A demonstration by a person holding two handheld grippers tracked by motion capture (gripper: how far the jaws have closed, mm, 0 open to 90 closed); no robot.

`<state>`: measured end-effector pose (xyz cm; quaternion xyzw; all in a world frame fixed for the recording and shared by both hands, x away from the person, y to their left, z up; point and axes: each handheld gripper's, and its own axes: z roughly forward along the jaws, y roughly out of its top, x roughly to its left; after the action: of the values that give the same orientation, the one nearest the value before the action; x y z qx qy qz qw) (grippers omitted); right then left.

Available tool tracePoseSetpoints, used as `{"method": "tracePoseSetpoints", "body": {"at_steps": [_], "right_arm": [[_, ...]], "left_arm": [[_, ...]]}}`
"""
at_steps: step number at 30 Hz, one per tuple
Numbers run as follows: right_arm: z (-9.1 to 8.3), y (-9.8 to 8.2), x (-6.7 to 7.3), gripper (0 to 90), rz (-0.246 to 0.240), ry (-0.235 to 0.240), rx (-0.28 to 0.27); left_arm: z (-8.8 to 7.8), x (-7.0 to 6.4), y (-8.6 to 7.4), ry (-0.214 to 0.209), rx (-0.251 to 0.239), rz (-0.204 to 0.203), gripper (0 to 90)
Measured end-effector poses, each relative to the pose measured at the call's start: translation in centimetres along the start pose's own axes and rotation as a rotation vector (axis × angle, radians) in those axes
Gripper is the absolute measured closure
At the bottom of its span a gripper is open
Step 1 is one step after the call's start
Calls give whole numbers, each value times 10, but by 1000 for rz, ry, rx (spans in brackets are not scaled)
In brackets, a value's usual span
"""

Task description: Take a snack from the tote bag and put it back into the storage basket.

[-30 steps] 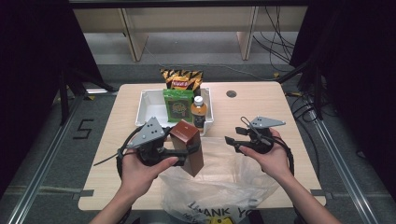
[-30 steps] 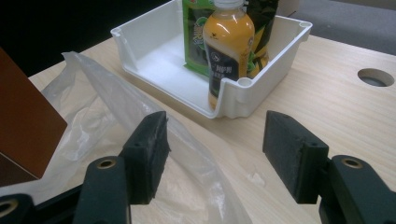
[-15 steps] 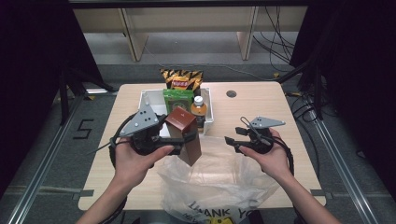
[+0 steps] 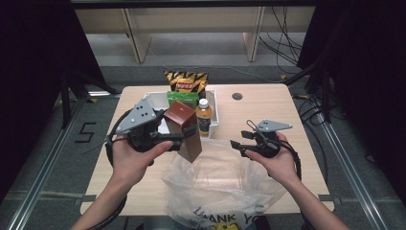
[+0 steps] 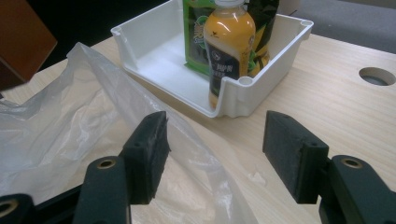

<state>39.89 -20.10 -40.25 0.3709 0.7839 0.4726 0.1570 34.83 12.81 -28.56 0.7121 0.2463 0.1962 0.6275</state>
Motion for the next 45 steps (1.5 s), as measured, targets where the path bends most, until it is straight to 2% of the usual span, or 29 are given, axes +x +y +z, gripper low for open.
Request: {"method": "tracePoseSetpoints", "body": {"at_steps": [6, 7, 9, 10, 13, 15, 17, 19, 24, 27, 28, 32, 33, 38, 39, 40, 41, 42, 43, 44, 45], "right_arm": [[0, 0, 0, 408, 5, 8, 3], [1, -1, 1, 408, 13, 4, -11], [1, -1, 1, 408, 7, 2, -14], [1, -1, -1, 408, -18, -1, -17], [1, -1, 1, 407, 8, 2, -14], [1, -1, 1, 407, 9, 6, -13], [1, -1, -1, 407, -14, 9, 0], [0, -1, 0, 408, 6, 15, 6], [0, -1, 1, 407, 5, 14, 4], [2, -1, 0, 408, -9, 6, -18], [0, 0, 0, 408, -11, 14, 2], [-1, 1, -1, 407, -28, 6, -8], [0, 1, -1, 407, -27, 6, -17], [-1, 2, 0, 407, -36, 18, -25], [-2, 2, 2, 407, -22, 10, -39], [-3, 3, 4, 407, 10, 17, -17], [-4, 3, 5, 407, 9, 32, -29], [-5, 4, 6, 407, 8, 12, -29], [-6, 4, 4, 407, -13, 15, -26], [-6, 4, 6, 407, -2, 29, -38], [-6, 5, 6, 407, 3, 17, -37]], "left_arm": [[-5, 10, 4, 34, -10, -3, 260], [-6, 11, 4, 38, -10, -3, 260], [-7, 15, 4, 47, -13, -3, 260], [-8, 16, 4, 50, -15, -3, 261], [-10, 22, 4, 67, -18, 0, 261], [-11, 27, 4, 79, -17, 4, 261], [-12, 30, 4, 90, -12, 11, 261], [-13, 34, 3, 102, -7, 15, 261], [-13, 45, -2, 154, 3, 15, 262], [-12, 52, -7, 192, 9, 3, 262], [-12, 54, -9, 205, 11, 0, 262], [-10, 62, -16, 250, 14, -25, 262], [-10, 67, -16, 267, 7, 10, 262], [-6, 77, -23, 305, 11, -9, 263], [-5, 78, -24, 311, 12, -11, 263], [-3, 80, -26, 317, 12, -14, 263], [-2, 81, -27, 325, 12, -18, 263], [-1, 82, -28, 329, 11, -20, 263], [0, 83, -30, 338, 10, -26, 263], [2, 84, -31, 344, 9, -30, 263], [3, 85, -32, 356, 8, -37, 263]]}}
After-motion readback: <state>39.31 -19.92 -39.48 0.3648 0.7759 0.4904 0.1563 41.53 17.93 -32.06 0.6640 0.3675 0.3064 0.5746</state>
